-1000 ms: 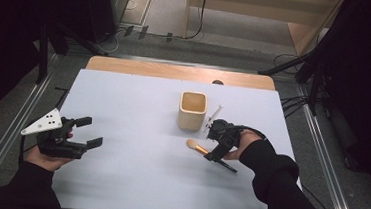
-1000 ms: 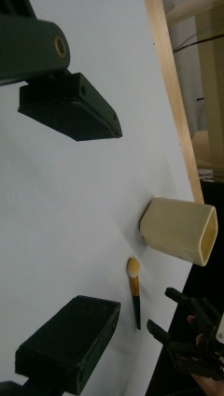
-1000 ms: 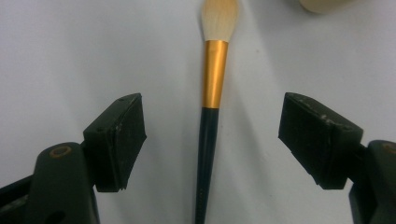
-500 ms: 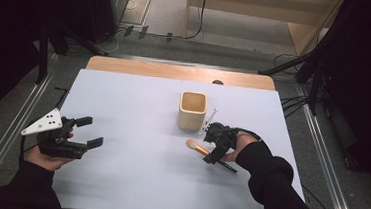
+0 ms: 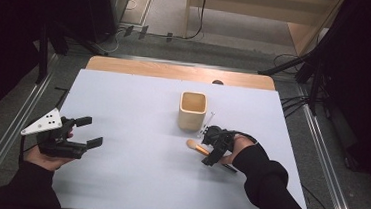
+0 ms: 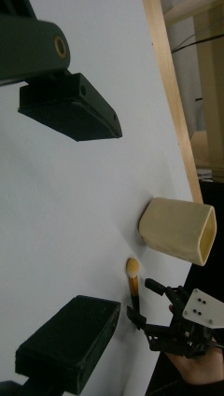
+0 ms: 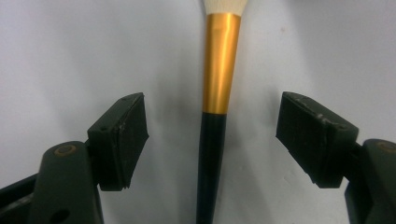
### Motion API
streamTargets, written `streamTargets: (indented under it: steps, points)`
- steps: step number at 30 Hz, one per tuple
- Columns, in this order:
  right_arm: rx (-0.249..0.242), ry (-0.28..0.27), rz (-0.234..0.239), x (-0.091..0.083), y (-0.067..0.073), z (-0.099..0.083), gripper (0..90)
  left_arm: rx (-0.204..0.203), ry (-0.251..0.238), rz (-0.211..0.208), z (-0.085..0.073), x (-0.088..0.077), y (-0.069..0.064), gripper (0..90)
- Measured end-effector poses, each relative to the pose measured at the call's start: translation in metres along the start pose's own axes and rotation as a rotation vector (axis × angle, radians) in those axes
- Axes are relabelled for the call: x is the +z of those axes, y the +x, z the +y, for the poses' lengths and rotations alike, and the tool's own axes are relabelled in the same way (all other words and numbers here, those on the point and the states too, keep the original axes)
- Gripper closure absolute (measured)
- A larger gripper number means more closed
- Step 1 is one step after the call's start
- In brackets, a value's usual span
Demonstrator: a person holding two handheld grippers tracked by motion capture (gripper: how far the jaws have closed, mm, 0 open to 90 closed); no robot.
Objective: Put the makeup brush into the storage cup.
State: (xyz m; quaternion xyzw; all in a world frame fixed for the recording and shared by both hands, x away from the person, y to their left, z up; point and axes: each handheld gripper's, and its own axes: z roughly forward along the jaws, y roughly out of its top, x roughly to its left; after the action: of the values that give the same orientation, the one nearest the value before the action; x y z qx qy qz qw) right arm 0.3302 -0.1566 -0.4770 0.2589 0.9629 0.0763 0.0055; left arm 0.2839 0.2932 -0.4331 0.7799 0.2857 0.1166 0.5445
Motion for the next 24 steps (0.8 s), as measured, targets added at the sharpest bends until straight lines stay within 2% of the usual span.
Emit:
streamTargets:
  steps: [4, 8, 14, 19, 24]
  points:
    - [0.017, -0.007, -0.004, 0.0004, -0.0006, 0.0012, 28.1, 0.001, 0.001, -0.001, 0.0001, 0.0002, -0.0001, 14.7]
    - [0.011, -0.001, -0.004, 0.0018, -0.0019, 0.003, 31.4, 0.001, 0.0, 0.0, 0.0001, -0.0002, 0.0, 14.7]
    - [0.001, 0.017, -0.003, 0.0028, -0.0018, 0.0008, 41.0, -0.001, -0.001, 0.0, -0.0001, -0.0005, 0.0002, 14.7]
    - [0.013, 0.019, -0.002, 0.0012, -0.0026, -0.0004, 52.3, 0.001, 0.0, 0.0, 0.0001, -0.0001, -0.0001, 14.7]
    - [-0.001, 0.029, -0.011, 0.0006, -0.0011, -0.0019, 60.9, -0.002, -0.002, 0.001, 0.0001, -0.0005, 0.0001, 14.7]
